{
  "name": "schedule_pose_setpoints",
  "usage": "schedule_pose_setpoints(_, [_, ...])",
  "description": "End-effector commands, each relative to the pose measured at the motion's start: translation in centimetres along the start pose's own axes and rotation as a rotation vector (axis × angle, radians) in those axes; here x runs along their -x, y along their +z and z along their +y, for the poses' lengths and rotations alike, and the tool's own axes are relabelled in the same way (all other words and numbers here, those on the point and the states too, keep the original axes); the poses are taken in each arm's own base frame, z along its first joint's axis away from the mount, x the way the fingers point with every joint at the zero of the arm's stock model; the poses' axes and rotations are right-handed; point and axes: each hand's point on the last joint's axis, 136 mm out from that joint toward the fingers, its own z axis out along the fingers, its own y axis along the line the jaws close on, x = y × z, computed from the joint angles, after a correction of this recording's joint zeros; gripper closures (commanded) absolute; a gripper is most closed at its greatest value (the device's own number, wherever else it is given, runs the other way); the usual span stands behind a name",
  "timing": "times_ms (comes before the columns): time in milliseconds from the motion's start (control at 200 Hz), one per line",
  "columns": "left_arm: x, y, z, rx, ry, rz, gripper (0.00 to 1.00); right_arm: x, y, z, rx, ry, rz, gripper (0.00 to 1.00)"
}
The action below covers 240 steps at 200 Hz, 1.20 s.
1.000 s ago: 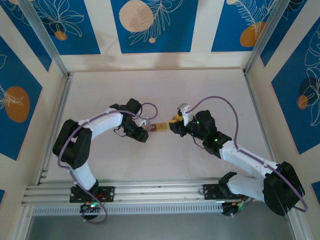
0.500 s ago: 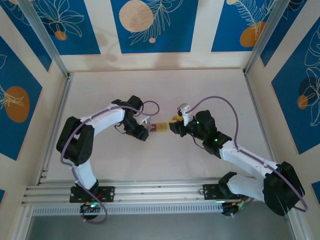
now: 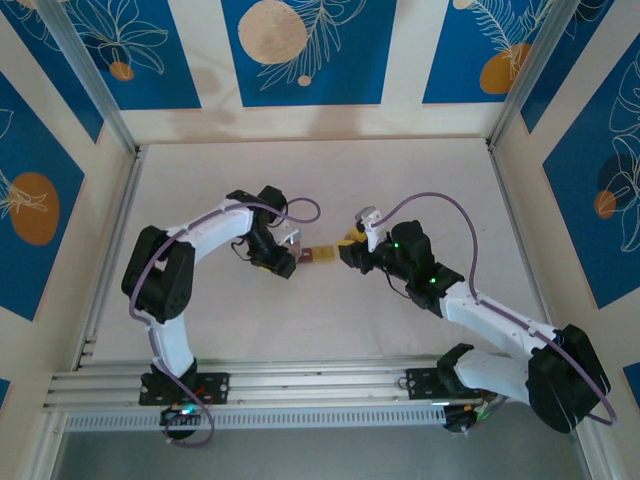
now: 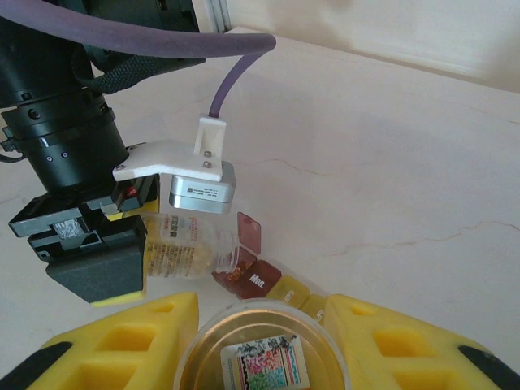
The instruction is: Sort the pills into containers
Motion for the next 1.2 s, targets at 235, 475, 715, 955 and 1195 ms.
schedule_pose_setpoints(235, [-0.5, 0.0, 0.1, -0.022, 0.007, 0.048, 1.00, 0.9, -0.3, 0.4, 0.019, 0.005, -0.023, 1.00])
schedule_pose_setpoints(475, [0.0, -0.4, 0.2, -0.009, 0.002, -0.009, 1.00, 0.8, -0.2, 0.5, 0.023, 0.007, -0.019, 1.00])
schedule_pose_setpoints(715, [0.2, -1.3, 0.1, -0.019, -0.005, -0.112, 1.00, 0.5, 0.1, 0.6, 0.033, 0.010, -0.010, 1.00])
schedule_pose_setpoints(955, [0.5, -3.0, -0.7, -0.056, 0.008, -0.258, 1.00, 0.3, 0.3, 0.6, 0.033, 0.015, -0.006, 1.00])
schedule_pose_setpoints(1195, [2.1, -8.2, -3.6, -0.103, 0.159, -0.656, 1.00, 0.0, 0.6, 0.3, 0.021, 0.013, 0.000, 1.00])
